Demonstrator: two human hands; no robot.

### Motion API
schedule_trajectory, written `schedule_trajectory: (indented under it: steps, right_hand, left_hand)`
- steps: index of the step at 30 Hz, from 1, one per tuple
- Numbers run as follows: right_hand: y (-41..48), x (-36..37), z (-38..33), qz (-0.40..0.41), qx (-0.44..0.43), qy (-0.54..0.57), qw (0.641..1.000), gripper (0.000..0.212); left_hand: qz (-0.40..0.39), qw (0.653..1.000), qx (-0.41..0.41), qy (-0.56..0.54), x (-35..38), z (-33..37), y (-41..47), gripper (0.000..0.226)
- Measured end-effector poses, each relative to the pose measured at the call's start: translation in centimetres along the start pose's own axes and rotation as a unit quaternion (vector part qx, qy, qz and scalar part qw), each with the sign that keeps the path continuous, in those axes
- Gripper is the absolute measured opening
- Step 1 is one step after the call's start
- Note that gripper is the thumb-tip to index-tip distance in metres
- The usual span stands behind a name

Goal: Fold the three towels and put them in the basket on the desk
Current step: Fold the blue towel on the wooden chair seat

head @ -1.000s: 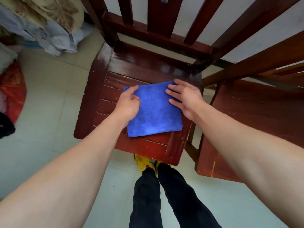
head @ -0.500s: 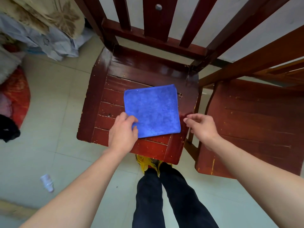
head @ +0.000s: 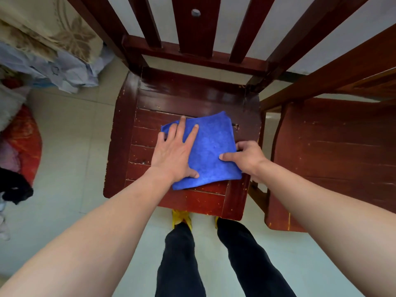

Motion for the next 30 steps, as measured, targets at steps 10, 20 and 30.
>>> schedule_trajectory:
  steps: [10,20,30]
  right_hand:
    - [-5.0,0.0,-2.5,0.082,-0.175,-0.020,0.981,0.031]
    - [-12.5,6.5,-6.1,0.096,-0.273,-0.298,0.910,0.054]
    - [-13.7,14.4,-3.0,0.061,-0.301,-0.341,0.888,0.058]
  left_hand:
    - [-0.030,0.990,0.054,-0.123,-1.2,-2.6,-0.2,0.111]
    - [0.044,0.764,-0.281,-0.580,-3.8,-13.2,2.3,0.024]
    - [-0.054,0.868,-0.154,-0.469,-0.7,-11.0,0.8,0.028]
Point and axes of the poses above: each hand's wrist, its own y-axis towards the middle knuckle, its own x-axis out of the palm, z = x × y, the point moved 5 cm from there along y, towards the middle knuckle, and after that the axes turned 9 degrees about z, right-handed, at the moved point
